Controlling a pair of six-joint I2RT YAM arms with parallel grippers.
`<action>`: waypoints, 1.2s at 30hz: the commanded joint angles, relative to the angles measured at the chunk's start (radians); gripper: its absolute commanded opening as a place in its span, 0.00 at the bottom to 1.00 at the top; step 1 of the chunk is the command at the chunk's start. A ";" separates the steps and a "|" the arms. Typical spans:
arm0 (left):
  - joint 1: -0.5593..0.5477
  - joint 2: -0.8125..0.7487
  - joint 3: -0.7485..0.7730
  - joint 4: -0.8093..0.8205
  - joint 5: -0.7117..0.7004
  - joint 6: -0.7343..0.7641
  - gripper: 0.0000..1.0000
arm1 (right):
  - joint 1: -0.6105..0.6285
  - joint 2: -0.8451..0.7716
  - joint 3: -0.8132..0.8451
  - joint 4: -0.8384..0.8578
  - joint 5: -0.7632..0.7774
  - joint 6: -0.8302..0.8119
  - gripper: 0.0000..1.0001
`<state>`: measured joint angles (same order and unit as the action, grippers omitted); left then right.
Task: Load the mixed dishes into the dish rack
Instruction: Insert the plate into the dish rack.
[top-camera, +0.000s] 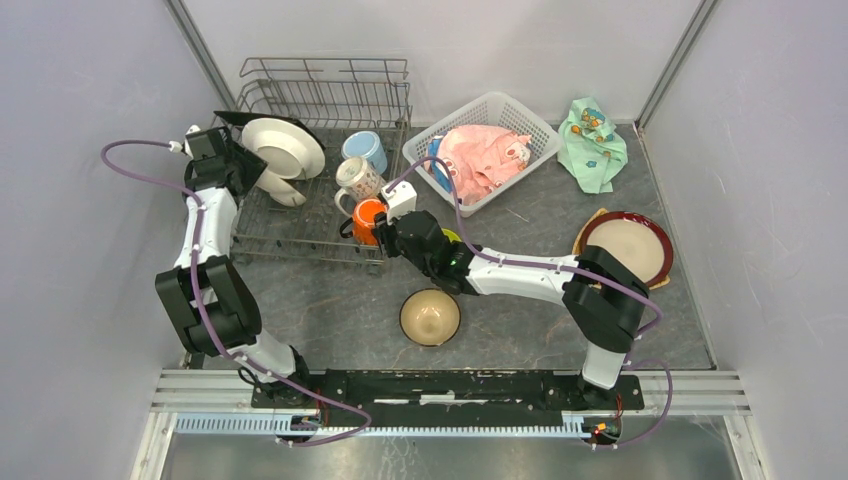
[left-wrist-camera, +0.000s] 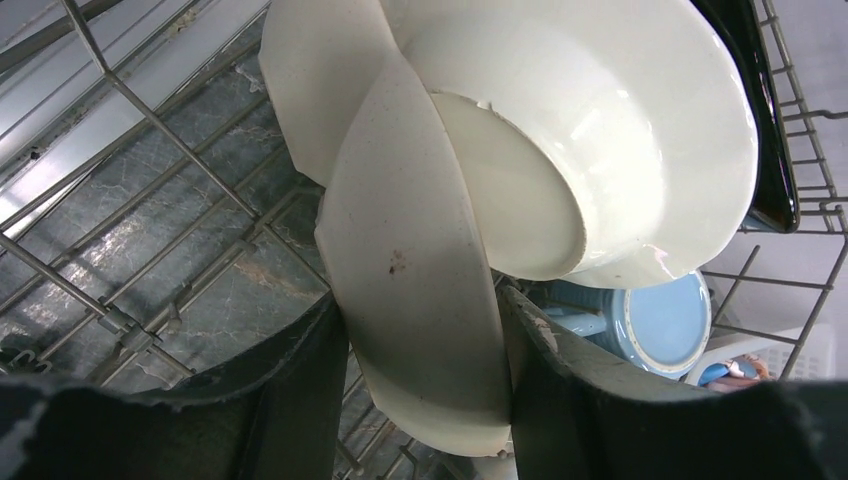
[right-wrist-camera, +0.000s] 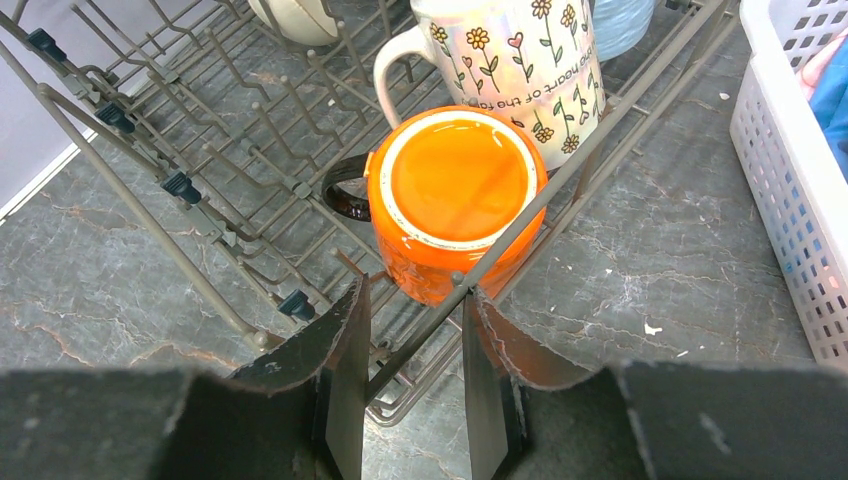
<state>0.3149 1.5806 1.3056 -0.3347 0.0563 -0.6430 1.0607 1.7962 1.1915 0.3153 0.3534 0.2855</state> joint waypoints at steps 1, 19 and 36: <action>0.003 -0.083 0.028 0.019 0.007 -0.074 0.02 | 0.099 0.008 -0.044 -0.046 -0.351 -0.133 0.21; 0.060 0.024 0.284 -0.119 -0.025 -0.015 0.02 | 0.099 0.026 -0.060 -0.044 -0.350 -0.125 0.19; 0.058 -0.075 0.241 -0.034 -0.046 -0.164 0.02 | 0.099 0.022 -0.056 -0.045 -0.347 -0.123 0.19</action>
<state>0.3782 1.6371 1.4986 -0.5552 -0.0341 -0.6975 1.0607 1.7893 1.1645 0.3550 0.3389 0.2905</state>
